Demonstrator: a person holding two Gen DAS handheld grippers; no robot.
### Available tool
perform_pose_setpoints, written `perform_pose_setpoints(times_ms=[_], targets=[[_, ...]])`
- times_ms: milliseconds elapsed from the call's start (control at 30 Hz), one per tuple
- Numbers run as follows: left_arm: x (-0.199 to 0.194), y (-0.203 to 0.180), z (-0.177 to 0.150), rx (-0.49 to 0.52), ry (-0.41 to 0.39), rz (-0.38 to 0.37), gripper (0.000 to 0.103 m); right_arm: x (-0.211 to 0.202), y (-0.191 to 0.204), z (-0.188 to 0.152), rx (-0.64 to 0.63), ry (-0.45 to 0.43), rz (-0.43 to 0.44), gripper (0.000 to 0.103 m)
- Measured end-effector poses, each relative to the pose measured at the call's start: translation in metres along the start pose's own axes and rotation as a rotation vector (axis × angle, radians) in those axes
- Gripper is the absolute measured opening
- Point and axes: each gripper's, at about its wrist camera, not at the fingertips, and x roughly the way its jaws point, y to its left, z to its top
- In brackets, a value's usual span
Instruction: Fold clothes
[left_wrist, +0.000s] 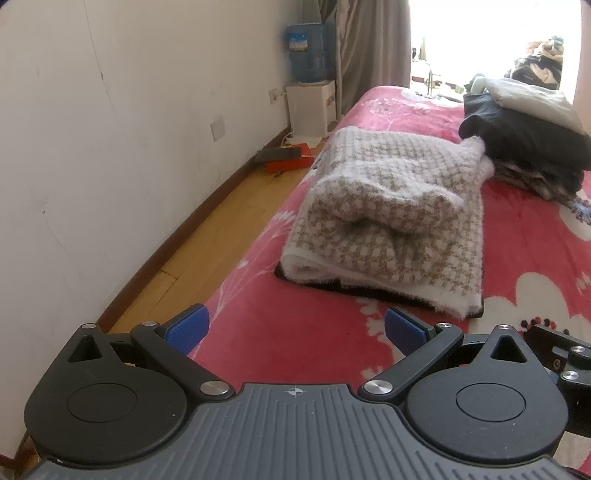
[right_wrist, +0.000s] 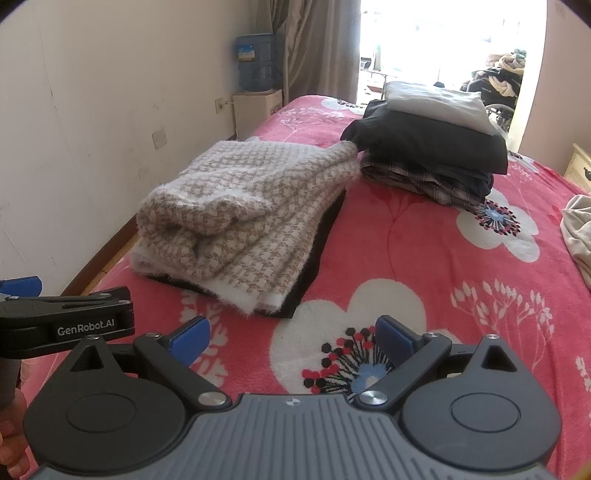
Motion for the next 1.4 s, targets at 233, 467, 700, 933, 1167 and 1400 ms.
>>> perform_pose_setpoints(times_ms=[233, 467, 700, 933, 1167, 1400], targets=[[0.0005, 0.0000, -0.0005, -0.002, -0.001, 0.003, 0.102, 0.0008, -0.0001, 0.0000, -0.003, 0.004, 0.002, 0.099], [0.0017, 0.0013, -0.0004, -0.002, -0.002, 0.004, 0.102, 0.0015, 0.0031, -0.0009, -0.004, 0.006, 0.000, 0.099], [0.0019, 0.0020, -0.0008, -0.002, -0.003, 0.003, 0.102, 0.0026, 0.0045, -0.0012, -0.004, 0.007, -0.003, 0.099], [0.0016, 0.0019, -0.0013, -0.006, 0.004, 0.002, 0.102, 0.0019, 0.0039, -0.0018, 0.000, 0.007, -0.001, 0.099], [0.0022, 0.0010, -0.0046, -0.002, 0.020, -0.006, 0.102, 0.0022, 0.0033, -0.0009, 0.002, 0.006, 0.007, 0.099], [-0.0003, 0.0000, -0.0038, -0.002, 0.016, -0.011, 0.102, 0.0019, 0.0036, -0.0016, -0.002, 0.008, 0.006, 0.099]])
